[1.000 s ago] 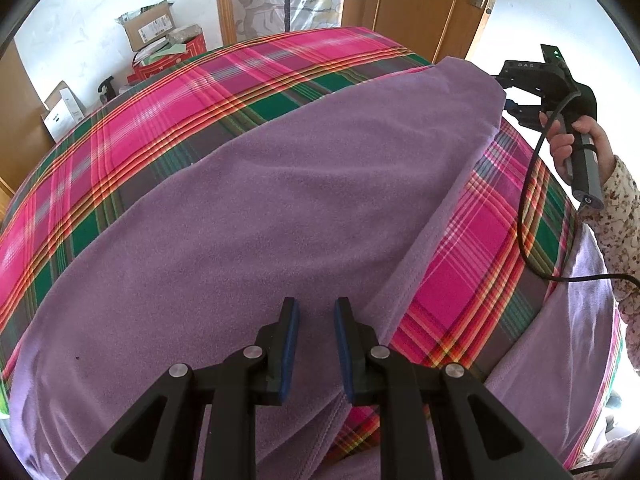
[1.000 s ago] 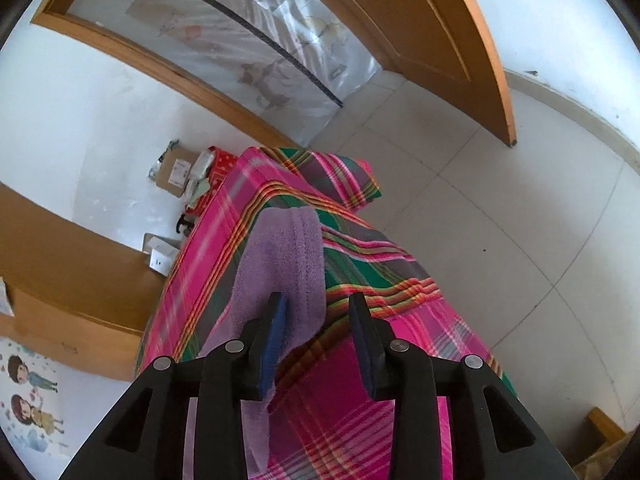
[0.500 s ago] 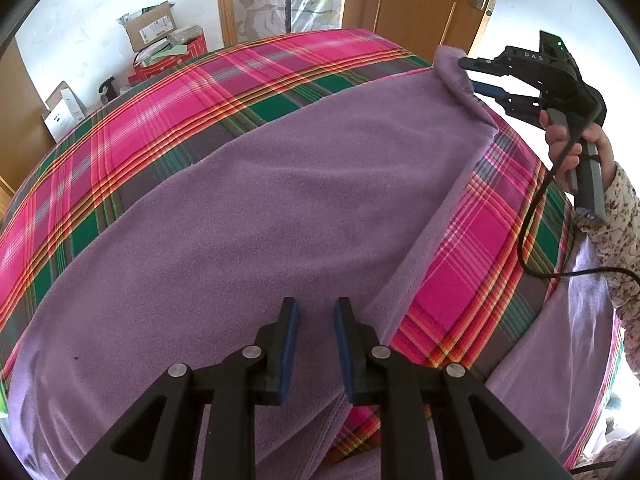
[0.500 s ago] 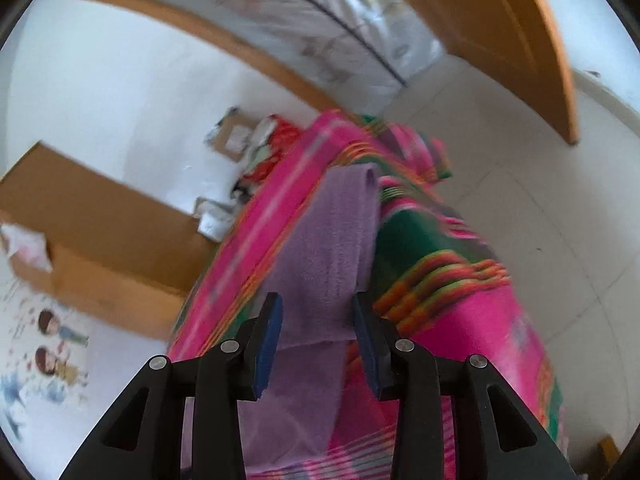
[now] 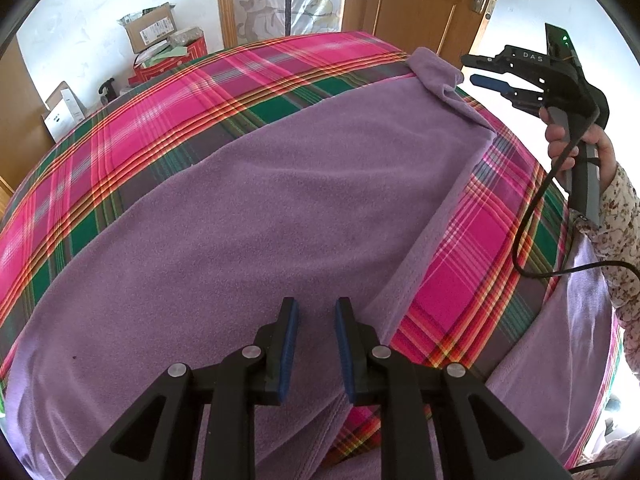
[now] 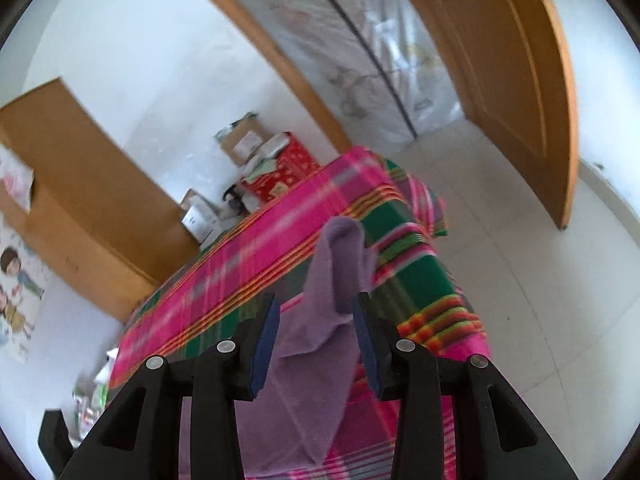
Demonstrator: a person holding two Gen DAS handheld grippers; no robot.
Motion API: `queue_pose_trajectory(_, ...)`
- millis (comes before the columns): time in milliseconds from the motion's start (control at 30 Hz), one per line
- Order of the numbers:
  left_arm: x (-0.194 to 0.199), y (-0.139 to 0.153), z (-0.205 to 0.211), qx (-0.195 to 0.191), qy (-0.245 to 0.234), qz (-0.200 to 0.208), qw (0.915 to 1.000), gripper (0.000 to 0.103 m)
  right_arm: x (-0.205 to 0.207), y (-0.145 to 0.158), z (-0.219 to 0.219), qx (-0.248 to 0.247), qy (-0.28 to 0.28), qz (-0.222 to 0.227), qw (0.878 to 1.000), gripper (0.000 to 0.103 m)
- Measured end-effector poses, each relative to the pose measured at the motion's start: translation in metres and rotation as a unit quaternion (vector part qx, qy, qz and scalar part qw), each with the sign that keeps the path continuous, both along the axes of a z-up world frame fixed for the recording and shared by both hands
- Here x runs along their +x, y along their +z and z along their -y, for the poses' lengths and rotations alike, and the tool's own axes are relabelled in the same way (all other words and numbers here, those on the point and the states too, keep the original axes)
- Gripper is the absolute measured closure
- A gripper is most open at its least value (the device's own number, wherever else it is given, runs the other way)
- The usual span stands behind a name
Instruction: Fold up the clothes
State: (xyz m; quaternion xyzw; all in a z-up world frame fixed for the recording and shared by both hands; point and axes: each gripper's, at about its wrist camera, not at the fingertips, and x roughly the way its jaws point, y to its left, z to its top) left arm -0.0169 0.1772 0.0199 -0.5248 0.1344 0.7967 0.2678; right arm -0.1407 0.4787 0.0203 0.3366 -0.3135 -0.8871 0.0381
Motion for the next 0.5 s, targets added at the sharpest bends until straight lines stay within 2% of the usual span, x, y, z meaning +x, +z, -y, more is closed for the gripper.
queue_pose_trajectory(267, 0.001, 0.000, -0.003, 0.001, -0.002, -0.001, 1.0000, 0.082, -0.009, -0.014, -0.003, -0.044, 0.000, 0.020, 0.999, 0.062)
queue_pose_trajectory(500, 0.002, 0.000, -0.005, 0.003, -0.003, -0.001, 1.0000, 0.082, -0.016, -0.015, 0.005, -0.040, -0.006, 0.024, 0.999, 0.062)
